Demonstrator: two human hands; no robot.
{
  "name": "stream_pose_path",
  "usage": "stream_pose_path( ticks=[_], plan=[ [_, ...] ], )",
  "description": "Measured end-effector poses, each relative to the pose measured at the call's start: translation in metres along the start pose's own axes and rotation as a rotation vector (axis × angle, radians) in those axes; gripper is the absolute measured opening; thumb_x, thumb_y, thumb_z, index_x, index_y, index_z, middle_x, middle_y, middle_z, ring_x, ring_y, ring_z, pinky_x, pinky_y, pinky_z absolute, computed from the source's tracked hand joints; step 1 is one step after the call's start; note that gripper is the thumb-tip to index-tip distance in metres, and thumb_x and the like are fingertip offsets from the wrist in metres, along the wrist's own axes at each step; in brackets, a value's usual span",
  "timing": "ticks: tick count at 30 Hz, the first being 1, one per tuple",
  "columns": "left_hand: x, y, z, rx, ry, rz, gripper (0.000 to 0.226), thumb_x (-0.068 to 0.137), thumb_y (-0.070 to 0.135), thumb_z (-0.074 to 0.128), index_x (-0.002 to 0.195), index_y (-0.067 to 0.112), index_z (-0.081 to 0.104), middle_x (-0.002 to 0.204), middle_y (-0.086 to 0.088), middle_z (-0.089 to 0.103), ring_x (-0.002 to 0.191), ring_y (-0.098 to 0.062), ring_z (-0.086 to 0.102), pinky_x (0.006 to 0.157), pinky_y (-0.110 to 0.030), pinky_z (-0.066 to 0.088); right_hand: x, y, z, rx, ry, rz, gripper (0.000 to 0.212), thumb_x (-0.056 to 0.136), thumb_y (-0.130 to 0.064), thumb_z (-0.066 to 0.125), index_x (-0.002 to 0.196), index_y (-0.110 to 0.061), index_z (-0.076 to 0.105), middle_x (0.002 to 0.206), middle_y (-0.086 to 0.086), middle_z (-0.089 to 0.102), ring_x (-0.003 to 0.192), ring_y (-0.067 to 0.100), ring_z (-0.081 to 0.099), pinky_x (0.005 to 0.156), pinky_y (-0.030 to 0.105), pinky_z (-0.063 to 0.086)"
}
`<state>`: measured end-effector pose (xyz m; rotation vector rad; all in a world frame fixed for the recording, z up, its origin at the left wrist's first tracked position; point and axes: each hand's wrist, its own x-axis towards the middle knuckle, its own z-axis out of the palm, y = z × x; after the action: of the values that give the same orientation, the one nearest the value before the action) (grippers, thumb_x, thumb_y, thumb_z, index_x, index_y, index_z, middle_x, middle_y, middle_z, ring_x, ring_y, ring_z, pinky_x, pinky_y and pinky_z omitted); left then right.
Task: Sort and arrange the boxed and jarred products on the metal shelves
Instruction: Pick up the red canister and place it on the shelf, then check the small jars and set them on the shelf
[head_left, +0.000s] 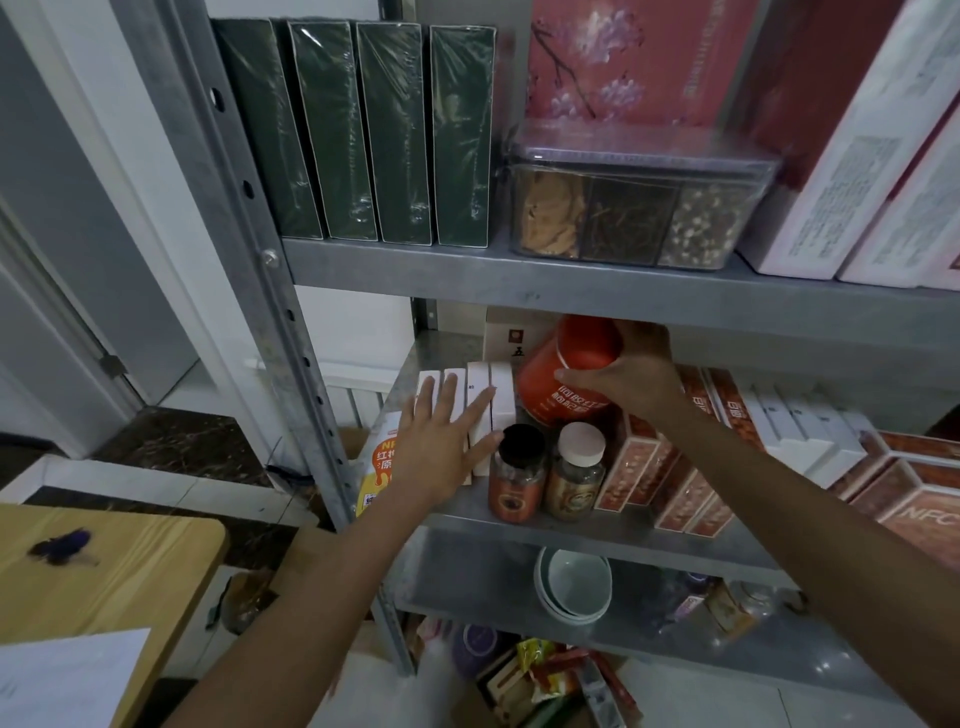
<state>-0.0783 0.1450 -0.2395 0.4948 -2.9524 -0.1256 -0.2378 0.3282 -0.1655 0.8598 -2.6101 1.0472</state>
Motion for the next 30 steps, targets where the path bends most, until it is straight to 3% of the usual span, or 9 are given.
stream_pose_path(
  ticks=[6,10,13,20,22,26,30],
  plan=[
    [0.006,0.004,0.001,0.052,-0.036,0.039,0.070,0.085,0.064,-0.003,0.152,0.044,-0.003,0.164,-0.006,-0.006,0.150,-0.030,-0.008,0.121,-0.047,0.001,0.012,0.002,0.025,-0.294,-0.190,-0.092,0.108,0.059,-0.058,0.083,0.148,-0.034,0.027,0.152,0.007,0.028,0.137,0.035,0.024,0.106,0.043,0.031],
    [0.006,0.006,-0.001,0.048,-0.040,0.051,0.069,0.086,0.061,-0.004,0.152,0.043,-0.005,0.164,-0.007,-0.007,0.150,-0.030,-0.008,0.120,-0.046,0.000,0.015,0.008,0.037,-0.446,-0.305,-0.115,0.104,0.058,-0.062,0.081,0.145,-0.032,0.032,0.148,0.008,0.033,0.135,0.035,0.023,0.106,0.043,0.029],
    [0.006,0.007,-0.002,0.062,-0.043,0.052,0.069,0.086,0.060,-0.005,0.153,0.042,-0.004,0.164,-0.007,-0.008,0.150,-0.030,-0.008,0.122,-0.046,0.002,0.021,0.006,0.041,-0.458,-0.376,-0.115,0.097,0.059,-0.061,0.081,0.140,-0.032,0.036,0.148,0.004,0.035,0.133,0.034,0.024,0.105,0.044,0.028],
    [0.005,0.009,-0.002,0.073,-0.042,0.054,0.069,0.086,0.057,-0.007,0.153,0.040,-0.004,0.164,-0.008,-0.006,0.150,-0.031,-0.008,0.122,-0.047,0.005,0.028,-0.003,0.039,-0.483,-0.505,-0.055,0.097,0.073,-0.057,0.075,0.150,-0.031,0.022,0.158,0.007,0.017,0.143,0.038,0.013,0.115,0.051,0.019],
    [0.005,0.008,-0.002,0.063,-0.042,0.059,0.068,0.087,0.057,-0.006,0.153,0.041,-0.004,0.164,-0.008,-0.006,0.150,-0.031,-0.008,0.122,-0.047,0.004,0.016,-0.010,0.034,-0.463,-0.412,-0.086,0.087,0.081,-0.059,0.065,0.151,-0.029,0.022,0.158,0.007,0.018,0.144,0.036,0.012,0.117,0.050,0.017],
    [0.007,0.004,0.002,0.049,-0.023,0.072,0.059,0.095,0.053,0.001,0.153,0.042,-0.005,0.164,-0.009,-0.006,0.150,-0.032,-0.008,0.122,-0.046,0.003,-0.040,-0.025,0.033,-0.266,0.103,-0.136,0.054,0.085,-0.056,0.062,0.122,-0.015,0.061,0.139,0.010,0.049,0.130,0.036,0.040,0.107,0.046,0.033],
    [0.009,0.000,0.003,0.014,-0.014,0.109,0.055,0.104,0.042,0.023,0.153,0.040,-0.004,0.164,-0.010,-0.004,0.150,-0.033,-0.007,0.121,-0.047,0.003,-0.086,-0.019,0.054,-0.433,0.034,-0.176,0.062,0.075,-0.067,0.065,0.102,-0.011,0.072,0.142,0.017,0.048,0.135,0.042,0.037,0.114,0.058,0.020]
  ],
)
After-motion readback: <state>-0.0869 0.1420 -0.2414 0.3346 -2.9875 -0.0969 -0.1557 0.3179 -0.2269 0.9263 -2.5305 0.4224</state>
